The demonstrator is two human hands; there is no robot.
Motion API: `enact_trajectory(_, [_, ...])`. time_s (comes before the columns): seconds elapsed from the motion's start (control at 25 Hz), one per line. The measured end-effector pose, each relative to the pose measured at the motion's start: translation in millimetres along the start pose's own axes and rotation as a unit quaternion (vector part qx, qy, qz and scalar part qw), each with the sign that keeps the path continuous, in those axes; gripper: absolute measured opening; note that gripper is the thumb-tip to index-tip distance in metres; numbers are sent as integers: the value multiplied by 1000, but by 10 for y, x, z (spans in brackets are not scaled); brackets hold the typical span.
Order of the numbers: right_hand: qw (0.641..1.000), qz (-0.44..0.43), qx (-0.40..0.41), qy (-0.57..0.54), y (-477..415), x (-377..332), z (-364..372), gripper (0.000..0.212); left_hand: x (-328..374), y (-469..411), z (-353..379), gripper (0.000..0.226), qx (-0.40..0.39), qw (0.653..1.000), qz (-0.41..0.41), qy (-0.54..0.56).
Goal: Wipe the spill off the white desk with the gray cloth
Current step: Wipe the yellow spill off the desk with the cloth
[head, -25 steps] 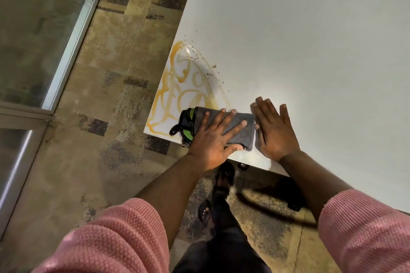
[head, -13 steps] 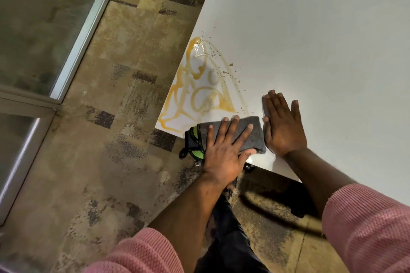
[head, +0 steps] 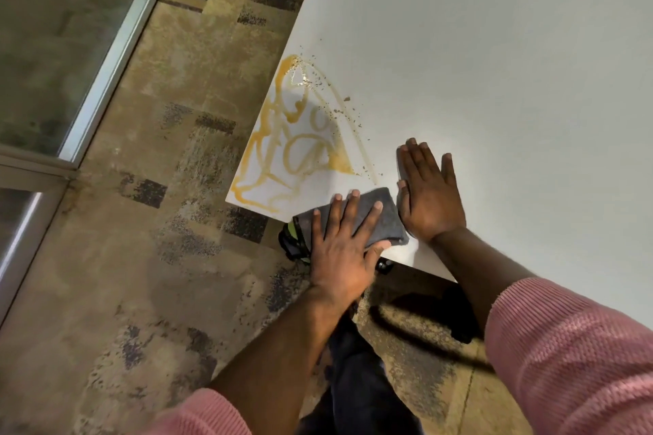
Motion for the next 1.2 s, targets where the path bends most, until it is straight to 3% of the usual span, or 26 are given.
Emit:
enact_trajectory(0.28, [1000, 14, -1, -6, -5, -29, -26, 66, 138, -1051, -279, 69, 24, 999, -19, 11])
enact_trajectory(0.6, [1000, 18, -17, 3, -21, -9, -29, 68, 168, -710, -197, 69, 16, 999, -41, -23])
enact_trajectory(0.88, [999, 28, -16, -4, 26, -22, -33, 68, 215, -1534, -410, 66, 51, 998, -33, -5])
enact_trajectory(1.2, [999, 22, -22, -7, -26, 13, -48, 67, -2, -370, -115, 66, 32, 998, -53, -10])
Point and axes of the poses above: each hand's wrist, its own y-axis away from the middle knuckle, its own z-axis out of the palm, x = y × z, the point moved 1 cm from there along -y, towards the middle knuckle, and after that the axes turned 15 degrees about -z, right-handed, at the moved point
